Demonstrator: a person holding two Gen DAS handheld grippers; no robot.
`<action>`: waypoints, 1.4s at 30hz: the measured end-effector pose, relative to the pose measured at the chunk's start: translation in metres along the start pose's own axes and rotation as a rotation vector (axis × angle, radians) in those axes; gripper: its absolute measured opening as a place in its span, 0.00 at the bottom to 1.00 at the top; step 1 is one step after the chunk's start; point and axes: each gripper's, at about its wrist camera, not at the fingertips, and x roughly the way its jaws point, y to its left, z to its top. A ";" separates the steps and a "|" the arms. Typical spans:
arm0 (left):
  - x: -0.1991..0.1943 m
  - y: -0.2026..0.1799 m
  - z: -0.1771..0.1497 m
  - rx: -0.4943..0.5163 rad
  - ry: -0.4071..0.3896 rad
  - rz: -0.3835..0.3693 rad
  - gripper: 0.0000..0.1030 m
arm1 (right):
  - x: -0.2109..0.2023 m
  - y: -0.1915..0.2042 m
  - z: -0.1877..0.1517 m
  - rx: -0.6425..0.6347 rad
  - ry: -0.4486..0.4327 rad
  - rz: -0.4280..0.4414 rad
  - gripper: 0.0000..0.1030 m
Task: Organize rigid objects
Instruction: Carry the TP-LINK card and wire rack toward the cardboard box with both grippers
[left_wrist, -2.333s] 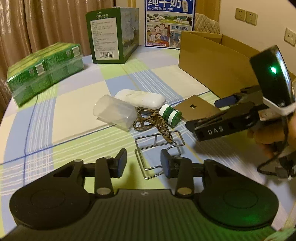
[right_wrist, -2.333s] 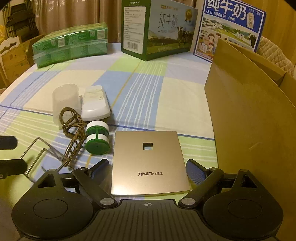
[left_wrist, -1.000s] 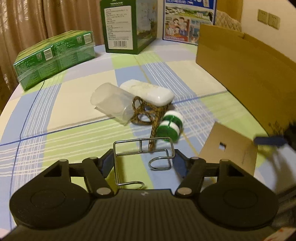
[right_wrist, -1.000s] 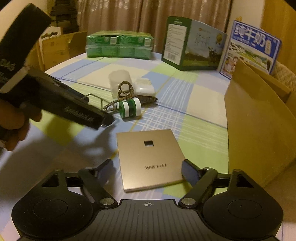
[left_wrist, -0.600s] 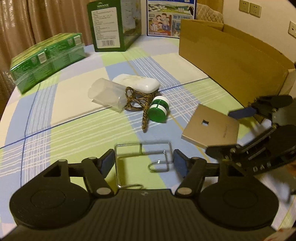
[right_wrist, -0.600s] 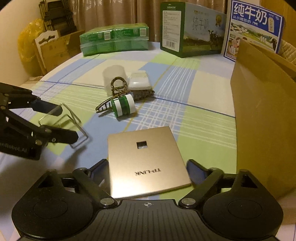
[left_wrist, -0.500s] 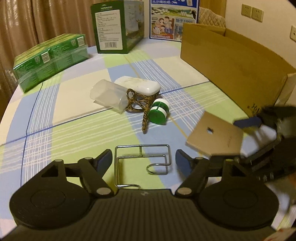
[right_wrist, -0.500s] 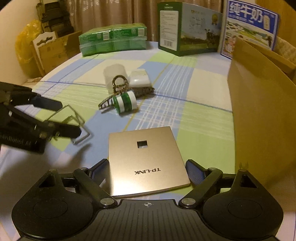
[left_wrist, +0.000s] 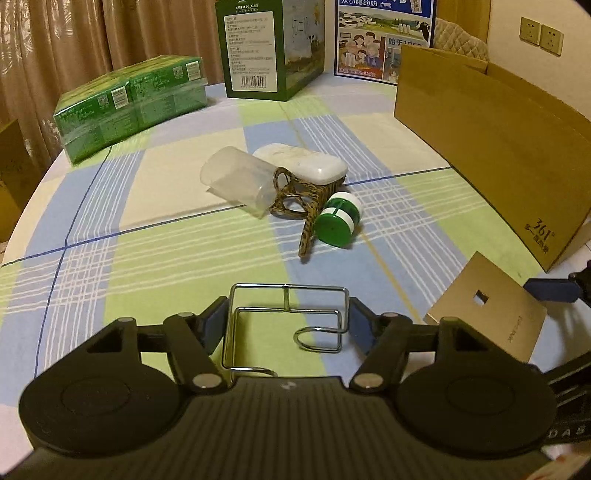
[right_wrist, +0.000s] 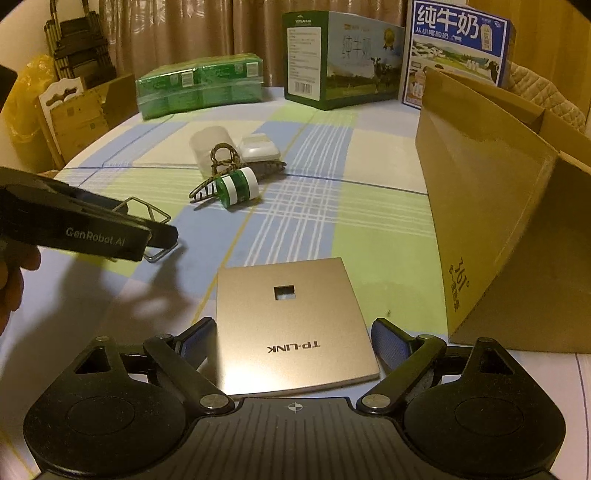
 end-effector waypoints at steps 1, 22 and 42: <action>-0.001 0.000 0.000 0.003 -0.003 -0.004 0.62 | 0.001 0.000 0.001 -0.001 -0.002 0.004 0.86; -0.027 -0.009 -0.002 0.030 -0.044 -0.039 0.62 | -0.006 0.000 0.004 -0.015 -0.031 -0.009 0.80; -0.135 -0.065 0.027 0.006 -0.127 -0.039 0.62 | -0.134 -0.031 0.020 0.060 -0.167 -0.064 0.80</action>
